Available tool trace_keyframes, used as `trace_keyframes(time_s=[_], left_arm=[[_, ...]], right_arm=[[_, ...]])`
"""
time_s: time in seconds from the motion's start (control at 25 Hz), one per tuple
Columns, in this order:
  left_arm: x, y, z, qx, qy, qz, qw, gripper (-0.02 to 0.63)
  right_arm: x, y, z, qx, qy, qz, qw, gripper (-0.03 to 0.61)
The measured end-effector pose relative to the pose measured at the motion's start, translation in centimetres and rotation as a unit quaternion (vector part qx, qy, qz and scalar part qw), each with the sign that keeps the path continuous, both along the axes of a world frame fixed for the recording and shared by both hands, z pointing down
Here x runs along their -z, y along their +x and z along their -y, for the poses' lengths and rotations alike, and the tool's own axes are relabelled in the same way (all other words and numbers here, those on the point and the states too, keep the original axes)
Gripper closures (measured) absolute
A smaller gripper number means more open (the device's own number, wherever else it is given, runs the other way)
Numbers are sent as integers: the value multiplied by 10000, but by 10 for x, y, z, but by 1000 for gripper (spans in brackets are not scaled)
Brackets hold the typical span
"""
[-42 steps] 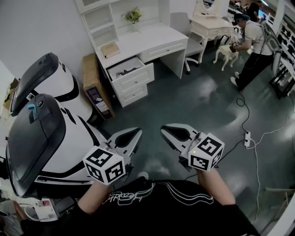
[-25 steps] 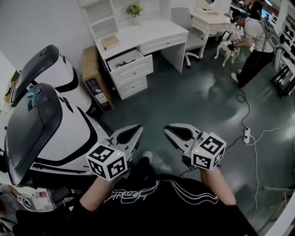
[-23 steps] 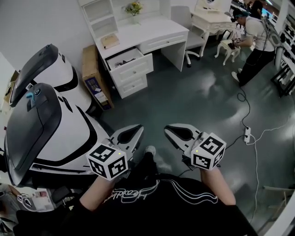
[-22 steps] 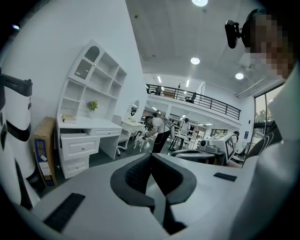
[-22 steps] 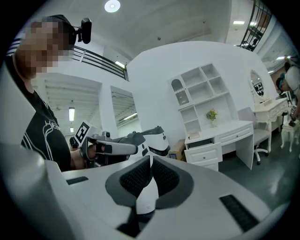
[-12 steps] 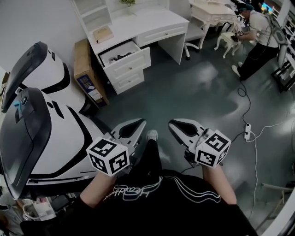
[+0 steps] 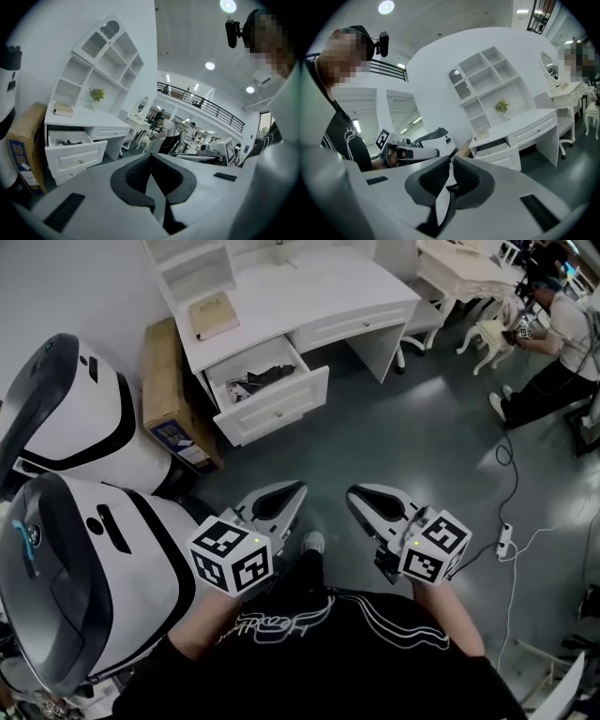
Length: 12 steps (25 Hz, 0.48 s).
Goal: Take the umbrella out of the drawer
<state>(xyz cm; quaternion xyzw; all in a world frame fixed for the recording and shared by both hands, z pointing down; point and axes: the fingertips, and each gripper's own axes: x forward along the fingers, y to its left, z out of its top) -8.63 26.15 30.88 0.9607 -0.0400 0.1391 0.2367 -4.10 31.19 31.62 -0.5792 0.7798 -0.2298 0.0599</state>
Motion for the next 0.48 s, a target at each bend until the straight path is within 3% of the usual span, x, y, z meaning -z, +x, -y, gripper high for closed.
trace_keyframes(time_s=[0.24,0.48], left_arm=[[5,52,107,-18,-99,-175,9998,594],[-12,63,168,293,-282,-172,9990,594]], right_arm=[[13,43,105,212,-95,-209,9995,523],[4,71,158,316,-257,-324,9986,523]])
